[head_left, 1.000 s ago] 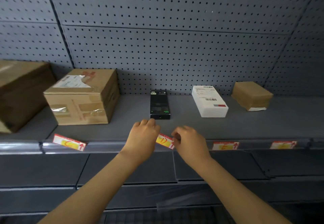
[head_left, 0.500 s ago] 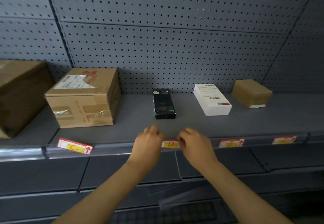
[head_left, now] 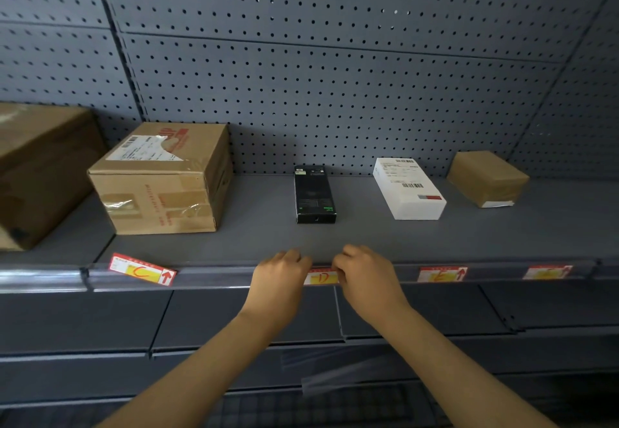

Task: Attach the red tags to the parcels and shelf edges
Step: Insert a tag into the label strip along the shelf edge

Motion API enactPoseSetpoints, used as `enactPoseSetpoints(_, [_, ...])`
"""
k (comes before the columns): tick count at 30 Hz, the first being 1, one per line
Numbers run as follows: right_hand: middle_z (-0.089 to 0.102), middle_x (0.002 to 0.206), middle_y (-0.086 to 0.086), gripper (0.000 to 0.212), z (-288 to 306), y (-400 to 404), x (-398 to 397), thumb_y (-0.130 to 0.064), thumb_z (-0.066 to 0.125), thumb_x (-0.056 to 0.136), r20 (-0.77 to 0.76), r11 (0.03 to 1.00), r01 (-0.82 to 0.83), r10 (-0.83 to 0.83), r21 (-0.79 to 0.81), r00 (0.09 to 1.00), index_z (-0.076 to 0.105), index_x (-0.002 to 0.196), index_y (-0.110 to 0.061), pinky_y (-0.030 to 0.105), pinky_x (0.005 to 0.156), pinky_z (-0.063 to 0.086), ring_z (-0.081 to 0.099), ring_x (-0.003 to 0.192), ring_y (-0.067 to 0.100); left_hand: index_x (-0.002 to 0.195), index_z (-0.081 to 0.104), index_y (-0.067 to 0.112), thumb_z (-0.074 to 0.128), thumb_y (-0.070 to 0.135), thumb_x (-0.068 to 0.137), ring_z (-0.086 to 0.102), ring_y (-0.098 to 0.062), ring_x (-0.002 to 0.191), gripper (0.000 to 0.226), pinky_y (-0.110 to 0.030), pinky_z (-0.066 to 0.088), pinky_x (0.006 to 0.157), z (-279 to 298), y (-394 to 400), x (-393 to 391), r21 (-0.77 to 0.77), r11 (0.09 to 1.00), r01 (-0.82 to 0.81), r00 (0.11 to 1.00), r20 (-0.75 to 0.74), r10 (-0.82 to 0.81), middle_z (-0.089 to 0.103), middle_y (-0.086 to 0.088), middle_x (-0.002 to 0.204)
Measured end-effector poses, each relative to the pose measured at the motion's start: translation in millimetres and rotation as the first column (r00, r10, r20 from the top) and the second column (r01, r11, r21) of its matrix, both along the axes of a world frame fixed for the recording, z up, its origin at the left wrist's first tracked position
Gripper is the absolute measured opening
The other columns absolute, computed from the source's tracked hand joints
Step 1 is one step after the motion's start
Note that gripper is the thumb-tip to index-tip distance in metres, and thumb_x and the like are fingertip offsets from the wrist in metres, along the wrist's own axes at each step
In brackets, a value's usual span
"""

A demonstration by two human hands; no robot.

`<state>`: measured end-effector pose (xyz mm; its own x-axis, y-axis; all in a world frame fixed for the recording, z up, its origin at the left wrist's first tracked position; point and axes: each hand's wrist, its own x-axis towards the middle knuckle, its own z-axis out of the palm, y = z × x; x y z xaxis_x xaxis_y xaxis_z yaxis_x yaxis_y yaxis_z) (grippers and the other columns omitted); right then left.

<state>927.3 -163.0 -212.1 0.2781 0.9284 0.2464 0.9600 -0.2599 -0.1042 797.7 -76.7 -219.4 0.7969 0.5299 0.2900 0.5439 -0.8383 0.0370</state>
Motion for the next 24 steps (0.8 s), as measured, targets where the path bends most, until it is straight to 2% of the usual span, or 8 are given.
enactPoseSetpoints(6, [0.061, 0.068, 0.004, 0.017, -6, -2, 1, -0.002, 0.080, 0.063, -0.003, 1.000, 0.001, -0.001, -0.029, 1.000, 0.068, 0.070, -0.013, 0.031, 0.045, 0.051, 0.058, 0.058, 0.019, 0.048, 0.053, 0.016, 0.077, -0.008, 0.022, 0.047, -0.018, 0.035, 0.043, -0.016, 0.018, 0.041, -2, 0, 1, 0.007, 1.000, -0.014, 0.999, 0.034, 0.014, 0.050, -0.001, 0.047])
enactPoseSetpoints(9, [0.060, 0.068, 0.005, 0.018, -4, -1, 1, -0.001, 0.079, 0.063, -0.011, 0.999, 0.005, -0.005, -0.034, 1.000, 0.067, 0.070, -0.012, 0.029, 0.045, 0.045, 0.058, 0.059, 0.021, 0.050, 0.056, 0.016, 0.078, -0.008, 0.022, 0.049, -0.018, 0.037, 0.043, -0.017, 0.022, 0.041, -4, -1, 2, 0.026, 0.999, -0.020, 0.999, 0.048, 0.019, 0.051, -0.001, 0.049])
enactPoseSetpoints(12, [0.062, 0.085, 0.008, 0.013, 1, -1, -1, -0.002, 0.069, 0.076, 0.011, 0.998, -0.016, 0.017, -0.057, 1.000, 0.067, 0.087, -0.010, 0.033, 0.058, 0.047, 0.060, 0.077, 0.025, 0.053, 0.062, 0.016, 0.081, -0.006, 0.024, 0.051, -0.018, 0.039, 0.042, -0.018, 0.032, 0.037, -5, -2, 2, 0.025, 0.999, -0.023, 0.999, 0.050, 0.022, 0.053, -0.002, 0.052])
enactPoseSetpoints(15, [0.059, 0.100, 0.009, 0.020, 5, -2, -4, -0.001, 0.059, 0.082, 0.026, 0.996, -0.008, 0.010, -0.091, 1.000, 0.062, 0.100, -0.009, 0.034, 0.070, 0.046, 0.057, 0.092, 0.026, 0.056, 0.067, 0.019, 0.081, -0.006, 0.026, 0.054, -0.019, 0.042, 0.042, -0.020, 0.039, 0.038, -6, 1, -2, 0.012, 0.999, -0.038, 0.998, 0.051, 0.038, 0.056, -0.001, 0.055])
enactPoseSetpoints(19, [0.058, 0.106, 0.008, 0.026, 5, 1, -16, 0.000, 0.058, 0.082, -0.020, 0.999, -0.003, 0.002, -0.036, 1.000, 0.060, 0.105, -0.011, 0.033, 0.071, 0.045, 0.056, 0.095, 0.025, 0.064, 0.071, 0.020, 0.079, -0.007, 0.035, 0.057, -0.022, 0.045, 0.040, -0.024, 0.042, 0.042, -5, 5, -18, 0.012, 0.998, -0.060, 0.995, 0.077, 0.059, 0.059, 0.000, 0.058])
enactPoseSetpoints(24, [0.056, 0.105, 0.007, 0.029, 3, 18, -45, 0.006, 0.058, 0.078, -0.095, 0.995, -0.090, 0.093, 0.029, 0.991, 0.062, 0.102, -0.011, 0.037, 0.070, 0.048, 0.056, 0.091, 0.027, 0.067, 0.070, 0.018, 0.079, -0.005, 0.040, 0.061, -0.027, 0.052, 0.037, -0.028, 0.046, 0.047, 4, 16, -51, 0.033, 0.985, -0.168, 0.983, 0.076, 0.165, 0.062, -0.003, 0.062])
